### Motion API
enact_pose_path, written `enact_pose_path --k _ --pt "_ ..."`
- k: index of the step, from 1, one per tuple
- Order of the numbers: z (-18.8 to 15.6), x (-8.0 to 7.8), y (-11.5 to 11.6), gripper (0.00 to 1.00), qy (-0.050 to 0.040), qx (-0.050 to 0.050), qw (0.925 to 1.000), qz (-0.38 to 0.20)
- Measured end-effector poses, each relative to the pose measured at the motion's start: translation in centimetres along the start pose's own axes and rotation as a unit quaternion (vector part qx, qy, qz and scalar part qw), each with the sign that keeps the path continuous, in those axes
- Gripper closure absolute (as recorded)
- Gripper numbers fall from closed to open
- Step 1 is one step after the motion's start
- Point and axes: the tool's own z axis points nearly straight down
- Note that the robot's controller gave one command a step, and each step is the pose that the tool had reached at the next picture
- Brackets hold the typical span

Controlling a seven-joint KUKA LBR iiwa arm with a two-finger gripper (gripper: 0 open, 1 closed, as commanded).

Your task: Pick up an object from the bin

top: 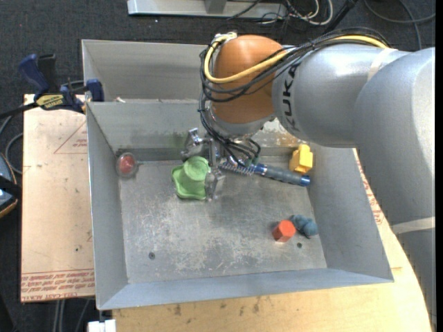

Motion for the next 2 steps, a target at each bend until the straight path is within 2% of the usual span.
enact_pose_path --k 1,2 --pt "0.0 0.1 -0.3 1.00 0.0008 0.000 1.0000 0.003" --pt "-14.2 -0.5 -0.2 1.00 -0.0017 0.002 0.9838 -0.179"
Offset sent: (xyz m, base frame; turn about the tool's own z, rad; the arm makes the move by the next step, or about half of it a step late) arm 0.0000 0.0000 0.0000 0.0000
